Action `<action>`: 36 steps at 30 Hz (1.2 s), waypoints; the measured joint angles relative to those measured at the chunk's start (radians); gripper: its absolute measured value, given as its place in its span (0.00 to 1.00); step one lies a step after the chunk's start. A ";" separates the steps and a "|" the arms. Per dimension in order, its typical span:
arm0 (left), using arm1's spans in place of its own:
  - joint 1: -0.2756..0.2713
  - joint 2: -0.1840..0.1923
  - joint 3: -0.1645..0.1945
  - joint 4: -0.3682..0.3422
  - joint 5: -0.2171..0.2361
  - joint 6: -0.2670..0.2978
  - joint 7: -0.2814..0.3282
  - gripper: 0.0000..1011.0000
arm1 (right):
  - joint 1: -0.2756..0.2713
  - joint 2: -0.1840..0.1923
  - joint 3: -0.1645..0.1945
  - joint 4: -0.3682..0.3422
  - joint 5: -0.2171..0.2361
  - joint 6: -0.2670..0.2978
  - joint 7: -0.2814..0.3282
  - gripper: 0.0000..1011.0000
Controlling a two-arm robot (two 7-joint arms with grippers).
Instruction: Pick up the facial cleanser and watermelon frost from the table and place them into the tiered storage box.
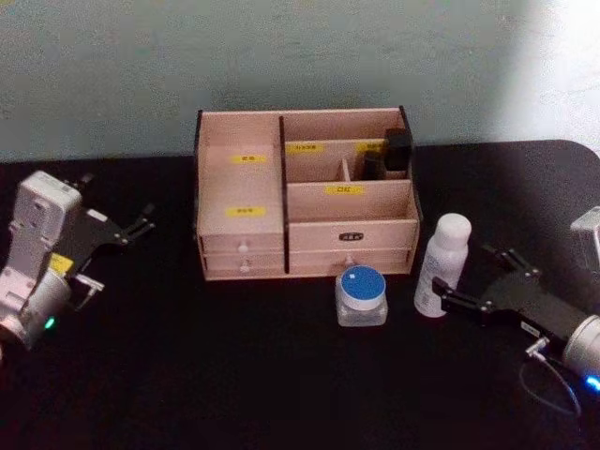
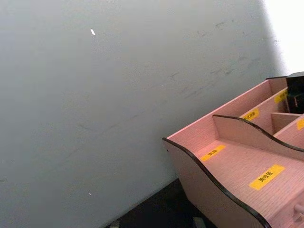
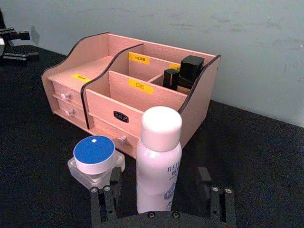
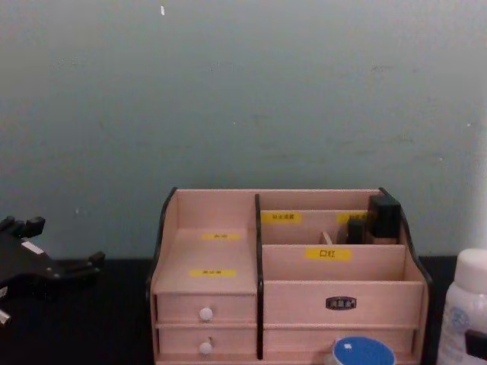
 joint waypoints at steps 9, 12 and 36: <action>0.000 0.000 0.000 0.000 0.000 0.000 0.000 0.99 | 0.029 -0.029 -0.005 0.043 -0.035 -0.021 0.009 0.99; 0.000 0.000 0.000 0.000 0.000 0.000 0.000 0.99 | 0.039 -0.036 -0.007 0.056 -0.044 -0.026 0.013 0.99; 0.000 0.000 0.000 0.000 0.000 0.000 0.000 0.99 | 0.092 -0.067 -0.014 0.120 -0.054 -0.039 0.055 0.99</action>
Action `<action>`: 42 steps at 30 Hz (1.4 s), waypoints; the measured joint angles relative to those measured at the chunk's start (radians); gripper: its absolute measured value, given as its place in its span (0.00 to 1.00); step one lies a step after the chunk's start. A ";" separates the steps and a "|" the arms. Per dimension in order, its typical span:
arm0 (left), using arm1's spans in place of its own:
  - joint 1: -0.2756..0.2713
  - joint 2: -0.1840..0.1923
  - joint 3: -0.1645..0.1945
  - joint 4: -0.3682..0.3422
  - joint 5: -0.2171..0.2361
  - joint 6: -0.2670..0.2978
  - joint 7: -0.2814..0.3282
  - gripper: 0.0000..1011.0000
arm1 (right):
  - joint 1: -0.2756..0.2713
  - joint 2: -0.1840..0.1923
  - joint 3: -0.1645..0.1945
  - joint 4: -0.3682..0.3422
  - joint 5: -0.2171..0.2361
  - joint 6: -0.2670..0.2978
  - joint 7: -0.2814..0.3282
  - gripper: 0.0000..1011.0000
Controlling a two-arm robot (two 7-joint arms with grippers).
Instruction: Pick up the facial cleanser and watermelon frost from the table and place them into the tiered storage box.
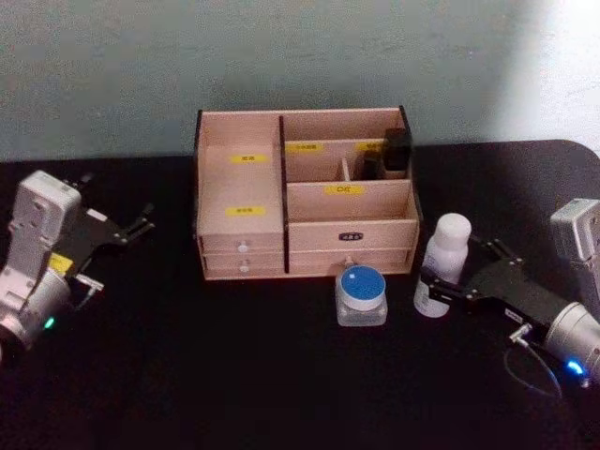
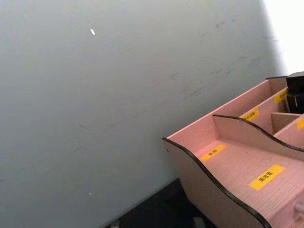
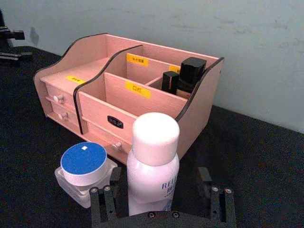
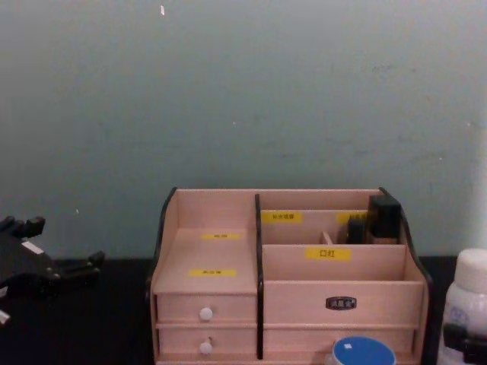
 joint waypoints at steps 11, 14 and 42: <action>0.000 0.000 0.000 0.000 0.000 0.000 0.000 0.99 | 0.003 0.000 -0.001 0.003 0.005 0.006 0.004 0.99; 0.000 0.000 0.000 0.000 0.000 0.000 0.000 0.99 | 0.002 0.000 -0.001 0.003 0.004 0.006 0.003 0.99; 0.000 0.000 0.000 0.000 0.000 0.000 0.000 0.99 | 0.000 0.001 0.000 0.000 0.003 0.005 0.000 0.59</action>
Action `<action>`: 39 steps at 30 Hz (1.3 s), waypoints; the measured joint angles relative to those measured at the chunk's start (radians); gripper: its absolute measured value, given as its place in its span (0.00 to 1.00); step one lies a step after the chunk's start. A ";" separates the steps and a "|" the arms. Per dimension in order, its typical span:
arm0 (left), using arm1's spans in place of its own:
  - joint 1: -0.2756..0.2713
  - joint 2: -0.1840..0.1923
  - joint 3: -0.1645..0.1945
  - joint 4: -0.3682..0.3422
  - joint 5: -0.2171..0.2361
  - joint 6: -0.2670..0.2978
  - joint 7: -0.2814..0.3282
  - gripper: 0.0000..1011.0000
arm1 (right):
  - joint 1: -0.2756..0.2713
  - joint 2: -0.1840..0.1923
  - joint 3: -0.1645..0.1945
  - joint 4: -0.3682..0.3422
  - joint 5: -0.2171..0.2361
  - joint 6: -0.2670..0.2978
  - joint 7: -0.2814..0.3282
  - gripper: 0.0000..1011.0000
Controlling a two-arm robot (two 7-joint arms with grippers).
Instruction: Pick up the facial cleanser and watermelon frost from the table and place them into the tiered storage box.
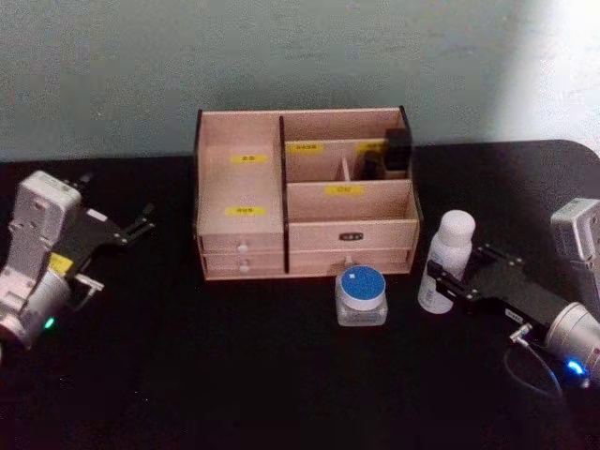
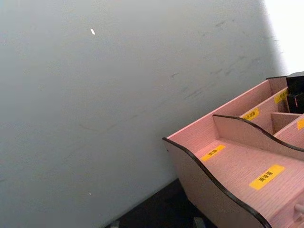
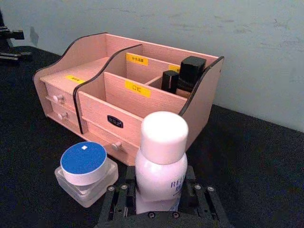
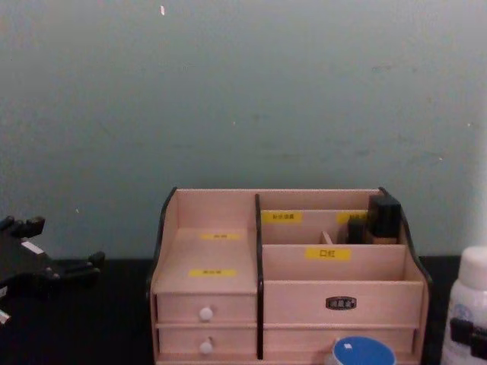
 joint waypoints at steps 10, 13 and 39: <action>0.000 0.000 0.000 0.000 0.000 0.000 0.000 0.99 | 0.000 0.000 0.000 0.000 0.000 0.000 0.000 0.59; 0.000 0.000 0.000 0.000 0.000 0.000 0.000 0.99 | 0.000 0.000 0.000 0.000 0.000 0.000 0.000 0.59; 0.000 0.000 0.000 0.000 0.000 0.000 0.000 0.99 | -0.039 0.033 0.045 -0.096 0.044 -0.026 0.019 0.59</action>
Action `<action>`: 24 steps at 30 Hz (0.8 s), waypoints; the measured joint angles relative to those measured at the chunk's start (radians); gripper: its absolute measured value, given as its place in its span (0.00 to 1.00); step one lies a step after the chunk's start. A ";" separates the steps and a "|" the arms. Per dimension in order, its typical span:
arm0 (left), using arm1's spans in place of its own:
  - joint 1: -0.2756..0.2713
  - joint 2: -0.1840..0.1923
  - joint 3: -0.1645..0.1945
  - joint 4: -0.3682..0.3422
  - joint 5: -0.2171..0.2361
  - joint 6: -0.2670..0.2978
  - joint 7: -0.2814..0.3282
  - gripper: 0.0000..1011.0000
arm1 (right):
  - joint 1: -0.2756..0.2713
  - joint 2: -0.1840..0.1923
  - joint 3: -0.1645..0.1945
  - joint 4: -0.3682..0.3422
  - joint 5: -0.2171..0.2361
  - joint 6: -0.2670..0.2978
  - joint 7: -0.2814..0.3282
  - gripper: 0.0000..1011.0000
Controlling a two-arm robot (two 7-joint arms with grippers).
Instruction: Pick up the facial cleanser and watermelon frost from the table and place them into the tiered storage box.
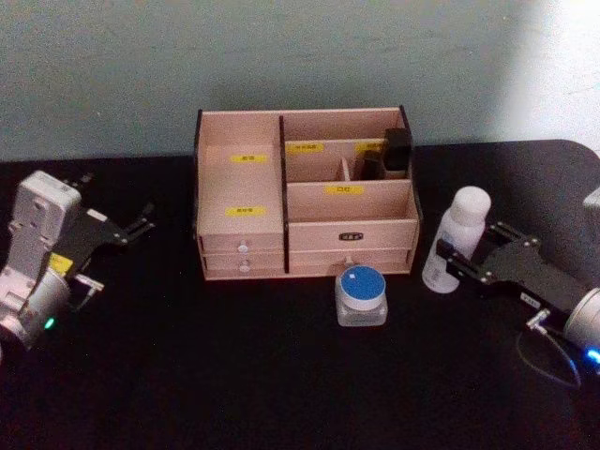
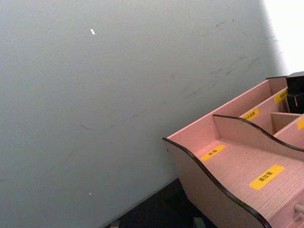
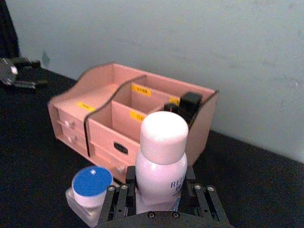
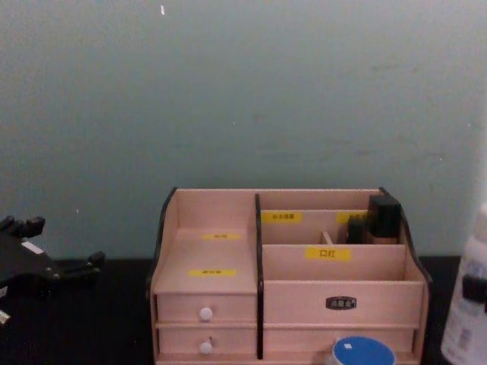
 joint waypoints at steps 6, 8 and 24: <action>0.000 0.000 0.000 0.000 0.000 0.000 0.000 0.99 | -0.003 0.014 0.010 -0.032 0.033 0.001 0.020 0.59; 0.000 0.000 0.000 0.000 0.000 0.000 0.000 0.99 | 0.000 0.020 0.010 -0.038 0.047 0.001 0.030 0.59; 0.000 0.000 0.000 0.000 0.000 0.000 0.000 0.99 | 0.084 0.025 -0.054 0.011 0.073 -0.023 0.074 0.59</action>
